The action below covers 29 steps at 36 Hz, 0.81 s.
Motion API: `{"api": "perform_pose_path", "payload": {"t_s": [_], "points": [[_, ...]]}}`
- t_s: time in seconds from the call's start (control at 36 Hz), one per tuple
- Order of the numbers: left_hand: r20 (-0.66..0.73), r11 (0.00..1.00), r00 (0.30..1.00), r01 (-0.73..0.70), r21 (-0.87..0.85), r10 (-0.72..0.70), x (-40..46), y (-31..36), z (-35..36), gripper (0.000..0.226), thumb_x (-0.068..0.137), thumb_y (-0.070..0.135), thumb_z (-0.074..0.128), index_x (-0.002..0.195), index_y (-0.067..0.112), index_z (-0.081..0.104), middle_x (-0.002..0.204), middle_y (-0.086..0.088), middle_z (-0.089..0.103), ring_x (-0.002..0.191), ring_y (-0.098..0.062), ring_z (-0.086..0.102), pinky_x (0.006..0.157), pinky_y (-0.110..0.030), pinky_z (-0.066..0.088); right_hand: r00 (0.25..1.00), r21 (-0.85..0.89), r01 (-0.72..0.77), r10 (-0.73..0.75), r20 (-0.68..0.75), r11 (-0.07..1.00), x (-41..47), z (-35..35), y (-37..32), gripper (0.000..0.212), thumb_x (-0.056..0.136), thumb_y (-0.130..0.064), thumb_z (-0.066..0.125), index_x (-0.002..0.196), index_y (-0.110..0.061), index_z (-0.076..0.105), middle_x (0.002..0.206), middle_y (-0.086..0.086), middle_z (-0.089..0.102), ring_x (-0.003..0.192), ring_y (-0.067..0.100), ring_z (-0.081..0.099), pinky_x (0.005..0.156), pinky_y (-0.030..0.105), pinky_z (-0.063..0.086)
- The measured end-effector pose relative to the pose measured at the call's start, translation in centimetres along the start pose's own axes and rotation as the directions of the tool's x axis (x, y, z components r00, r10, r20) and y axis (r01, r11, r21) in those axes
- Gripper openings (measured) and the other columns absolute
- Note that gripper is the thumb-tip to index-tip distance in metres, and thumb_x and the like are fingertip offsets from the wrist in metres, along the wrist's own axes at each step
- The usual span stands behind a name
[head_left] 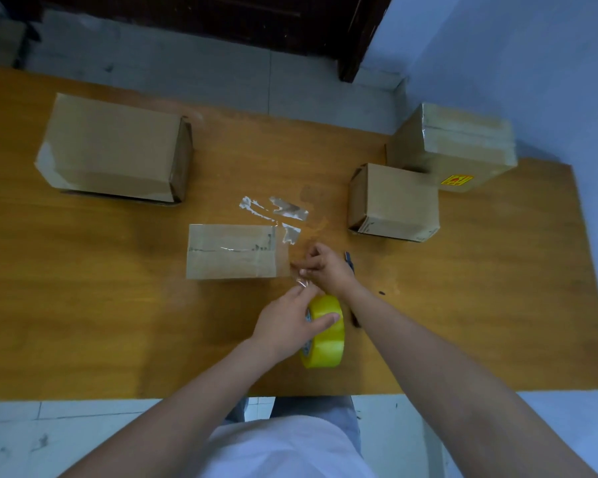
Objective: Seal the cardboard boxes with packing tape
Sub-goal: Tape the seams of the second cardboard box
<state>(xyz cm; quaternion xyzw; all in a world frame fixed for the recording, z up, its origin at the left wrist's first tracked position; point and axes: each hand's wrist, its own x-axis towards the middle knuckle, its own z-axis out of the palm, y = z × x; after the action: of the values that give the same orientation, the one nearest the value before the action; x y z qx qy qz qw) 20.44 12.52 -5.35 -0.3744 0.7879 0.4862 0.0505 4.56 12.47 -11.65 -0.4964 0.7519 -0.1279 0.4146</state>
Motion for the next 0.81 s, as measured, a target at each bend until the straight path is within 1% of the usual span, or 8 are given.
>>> {"api": "perform_pose_path", "payload": {"t_s": [0.11, 0.28, 0.36, 0.42, 0.53, 0.58, 0.75, 0.81], "points": [[-0.001, 1.0, 1.0, 0.008, 0.021, -0.008, 0.1, -0.1, -0.2, 0.047, 0.09, 0.056, 0.05, 0.128, 0.027, 0.049, 0.095, 0.009, 0.041, 0.092, -0.017, 0.054, 0.066, -0.029, 0.04, 1.0, -0.081, -0.004, 0.005, 0.015, 0.997, 0.3, -0.1, 0.2, 0.061, 0.085, -0.01, 0.065, 0.139, -0.032, 0.047, 0.107, 0.002, 0.042, 0.099, 0.018, 0.047, 0.075, 0.025, 0.036], [-0.002, 0.999, 0.999, 0.042, 0.012, -0.042, 0.6, 0.3, -0.3, 0.051, 0.093, 0.054, 0.046, 0.135, 0.025, 0.046, 0.12, 0.001, 0.054, 0.102, -0.018, 0.055, 0.076, -0.032, 0.044, 0.992, -0.304, -0.127, 0.123, -0.033, 0.944, 0.4, -1.1, 0.0, 0.079, 0.081, -0.04, 0.068, 0.145, -0.049, 0.022, 0.124, -0.001, 0.046, 0.116, 0.018, 0.048, 0.076, 0.03, 0.041], [-0.01, 0.998, 0.999, 0.037, 0.049, -0.037, 0.4, 0.5, -0.3, 0.05, 0.094, 0.053, 0.045, 0.135, 0.025, 0.045, 0.12, 0.001, 0.054, 0.102, -0.018, 0.054, 0.073, -0.031, 0.042, 0.983, -0.211, -0.182, 0.17, -0.075, 0.96, 0.4, -0.9, -0.4, 0.082, 0.075, -0.036, 0.073, 0.142, -0.051, 0.027, 0.131, -0.005, 0.053, 0.122, 0.018, 0.049, 0.086, 0.033, 0.045], [-0.011, 0.997, 0.999, 0.031, 0.069, -0.03, 0.2, 0.4, -0.4, 0.05, 0.095, 0.053, 0.043, 0.137, 0.025, 0.043, 0.123, 0.001, 0.053, 0.104, -0.019, 0.054, 0.072, -0.029, 0.04, 0.973, -0.135, -0.218, 0.205, -0.102, 0.967, 0.4, -0.7, -0.8, 0.079, 0.076, -0.029, 0.073, 0.14, -0.05, 0.032, 0.133, -0.008, 0.055, 0.121, 0.017, 0.052, 0.084, 0.03, 0.046], [0.012, 0.991, 1.0, 0.024, 0.129, -0.026, 0.0, 0.4, -0.6, 0.053, 0.097, 0.054, 0.037, 0.143, 0.026, 0.037, 0.126, -0.001, 0.053, 0.107, -0.021, 0.054, 0.072, -0.029, 0.041, 0.939, 0.115, -0.268, 0.286, -0.191, 0.957, 0.1, -0.6, -1.4, 0.043, 0.093, -0.027, 0.05, 0.133, -0.044, 0.049, 0.134, -0.005, 0.056, 0.109, 0.02, 0.058, 0.093, 0.034, 0.048], [0.035, 0.989, 0.999, 0.014, 0.145, -0.019, 0.0, 0.5, -0.7, 0.054, 0.098, 0.053, 0.034, 0.145, 0.025, 0.033, 0.125, -0.004, 0.054, 0.108, -0.023, 0.055, 0.071, -0.031, 0.041, 0.948, 0.098, -0.256, 0.27, -0.171, 0.962, 0.1, -1.0, -1.6, 0.037, 0.095, -0.03, 0.05, 0.131, -0.038, 0.054, 0.133, -0.001, 0.058, 0.112, 0.023, 0.058, 0.097, 0.039, 0.046], [0.077, 0.953, 0.997, -0.04, 0.3, 0.018, -0.3, 0.8, -1.0, 0.053, 0.1, 0.051, 0.03, 0.144, 0.021, 0.031, 0.117, -0.007, 0.057, 0.103, -0.026, 0.056, 0.066, -0.031, 0.039, 0.93, 0.088, -0.23, 0.245, -0.274, 0.969, -1.6, -2.6, -4.3, 0.027, 0.095, -0.023, 0.05, 0.116, -0.026, 0.066, 0.109, 0.004, 0.067, 0.103, 0.022, 0.059, 0.08, 0.031, 0.046], [0.026, 0.915, 0.997, -0.075, 0.397, 0.07, -0.7, 0.9, -1.8, 0.048, 0.1, 0.049, 0.031, 0.134, 0.018, 0.043, 0.105, -0.005, 0.059, 0.095, -0.024, 0.057, 0.065, -0.032, 0.042, 0.912, 0.126, -0.199, 0.231, -0.339, 0.972, -2.3, -3.2, -5.4, 0.025, 0.093, -0.018, 0.049, 0.107, -0.024, 0.069, 0.101, 0.002, 0.068, 0.095, 0.022, 0.06, 0.072, 0.03, 0.044]]}}
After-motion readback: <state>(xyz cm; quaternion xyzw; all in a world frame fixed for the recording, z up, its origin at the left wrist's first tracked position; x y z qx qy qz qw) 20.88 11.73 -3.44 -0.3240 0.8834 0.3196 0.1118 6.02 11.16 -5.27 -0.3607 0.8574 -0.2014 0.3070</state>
